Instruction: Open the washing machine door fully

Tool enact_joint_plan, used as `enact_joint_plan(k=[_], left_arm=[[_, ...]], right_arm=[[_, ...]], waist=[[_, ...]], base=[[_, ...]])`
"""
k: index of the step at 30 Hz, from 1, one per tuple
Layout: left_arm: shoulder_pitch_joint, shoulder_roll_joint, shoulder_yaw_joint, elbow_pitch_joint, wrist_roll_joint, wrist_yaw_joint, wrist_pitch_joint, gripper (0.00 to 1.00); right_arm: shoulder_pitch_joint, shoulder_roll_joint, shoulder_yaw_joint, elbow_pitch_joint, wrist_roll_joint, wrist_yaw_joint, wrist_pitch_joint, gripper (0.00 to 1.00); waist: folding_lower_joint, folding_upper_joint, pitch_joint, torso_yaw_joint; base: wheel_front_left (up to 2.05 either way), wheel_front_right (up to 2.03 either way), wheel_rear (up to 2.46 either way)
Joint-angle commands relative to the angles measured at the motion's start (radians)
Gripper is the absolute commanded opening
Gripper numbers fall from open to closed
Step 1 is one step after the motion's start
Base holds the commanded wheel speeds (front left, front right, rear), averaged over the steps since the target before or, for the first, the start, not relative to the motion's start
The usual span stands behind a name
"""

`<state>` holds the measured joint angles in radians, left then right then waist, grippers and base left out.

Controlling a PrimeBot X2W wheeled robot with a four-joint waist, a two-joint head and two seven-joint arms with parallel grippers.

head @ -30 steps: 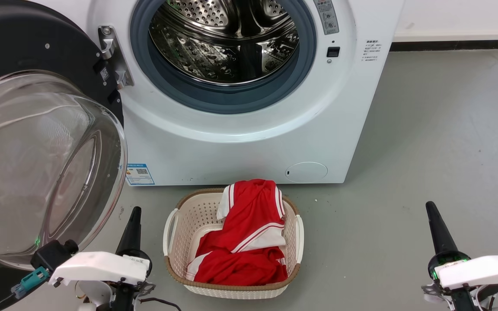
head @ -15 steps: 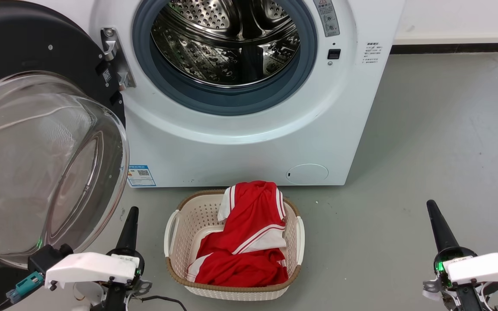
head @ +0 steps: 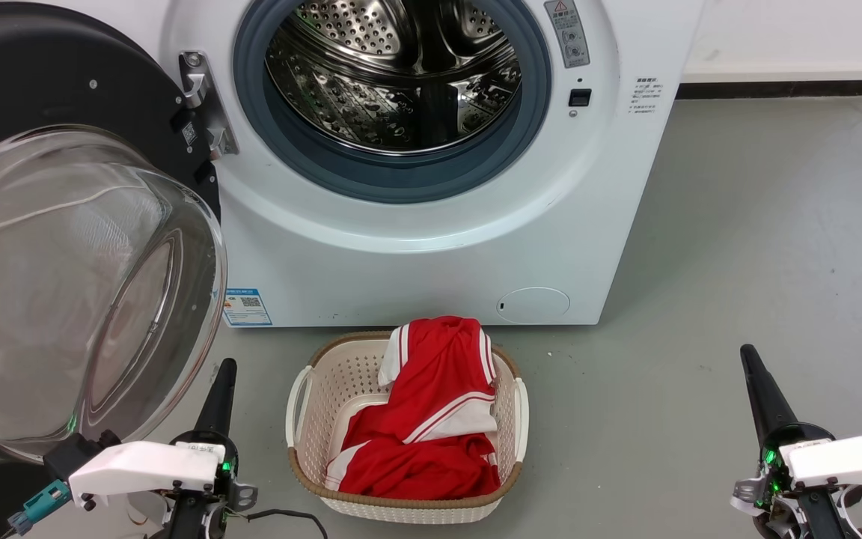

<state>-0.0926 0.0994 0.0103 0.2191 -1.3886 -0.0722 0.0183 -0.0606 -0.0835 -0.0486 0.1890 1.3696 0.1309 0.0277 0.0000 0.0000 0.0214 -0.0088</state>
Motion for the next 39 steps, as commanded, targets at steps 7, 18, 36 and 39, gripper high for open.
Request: enact_joint_plan(k=[7,18,36,39], left_arm=[[-0.02,-0.006,0.021,0.004,-0.061,-0.02,0.018,0.0],[-0.017,-0.016,0.045,0.013,-0.139,-0.037,0.042,0.0],[-0.016,-0.032,0.081,0.027,-0.251,-0.063,0.078,0.0],[-0.016,-0.032,0.08,0.026,-0.247,-0.062,0.077,0.0]], right_arm=[[-0.029,-0.001,-0.007,0.011,0.07,0.0,0.016,0.0],[-0.035,0.001,-0.015,0.029,0.156,0.0,0.032,0.0],[-0.05,0.006,-0.027,0.057,0.281,0.0,0.057,0.0],[-0.05,0.007,-0.028,0.056,0.275,0.0,0.058,0.0]], waist=[[0.0,0.0,-0.003,0.002],[0.0,0.0,-0.009,0.004],[0.0,0.0,-0.018,0.009],[0.0,0.0,-0.018,0.009]], base=[[0.0,0.0,0.0],[0.0,0.0,0.0],[0.0,0.0,0.0],[0.0,0.0,0.0]])
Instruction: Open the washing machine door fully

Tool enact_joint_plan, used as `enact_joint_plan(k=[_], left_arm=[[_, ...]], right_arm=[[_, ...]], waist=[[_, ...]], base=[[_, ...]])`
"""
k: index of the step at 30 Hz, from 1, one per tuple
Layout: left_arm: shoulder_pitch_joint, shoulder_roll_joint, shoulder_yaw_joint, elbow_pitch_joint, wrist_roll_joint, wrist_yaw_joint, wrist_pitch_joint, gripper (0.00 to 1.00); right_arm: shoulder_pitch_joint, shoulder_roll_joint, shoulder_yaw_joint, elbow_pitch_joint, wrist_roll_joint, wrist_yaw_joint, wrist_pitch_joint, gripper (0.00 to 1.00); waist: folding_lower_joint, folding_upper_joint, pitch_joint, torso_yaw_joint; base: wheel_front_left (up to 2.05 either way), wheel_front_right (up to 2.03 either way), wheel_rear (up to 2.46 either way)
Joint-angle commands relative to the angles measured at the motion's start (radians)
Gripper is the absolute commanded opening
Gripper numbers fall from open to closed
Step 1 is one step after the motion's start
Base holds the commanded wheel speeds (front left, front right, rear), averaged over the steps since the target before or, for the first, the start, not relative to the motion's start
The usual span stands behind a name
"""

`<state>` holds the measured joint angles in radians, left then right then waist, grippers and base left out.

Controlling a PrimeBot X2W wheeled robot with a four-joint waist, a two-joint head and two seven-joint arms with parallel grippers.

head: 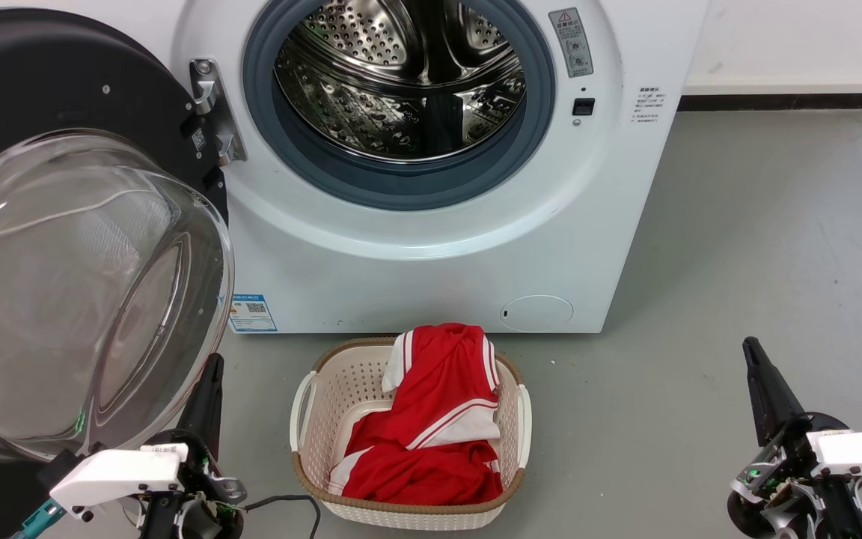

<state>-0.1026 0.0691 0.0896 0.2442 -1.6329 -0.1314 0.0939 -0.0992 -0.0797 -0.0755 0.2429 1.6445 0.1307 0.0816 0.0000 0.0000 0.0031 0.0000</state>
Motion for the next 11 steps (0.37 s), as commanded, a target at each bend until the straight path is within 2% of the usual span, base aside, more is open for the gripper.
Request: enact_joint_plan(k=[1,11], left_arm=[[-0.006,-0.002,0.002,0.001,-0.003,-0.002,0.002,0.0],[-0.006,-0.004,0.004,0.001,0.002,-0.002,0.005,0.0]], right_arm=[[-0.012,0.004,-0.002,0.002,-0.001,0.0,0.005,0.0],[-0.012,0.007,-0.006,0.003,-0.006,0.0,0.007,0.0]], waist=[[0.0,0.0,0.0,0.0],[0.0,0.0,0.0,0.0]], base=[[0.0,0.0,0.0],[0.0,0.0,0.0]])
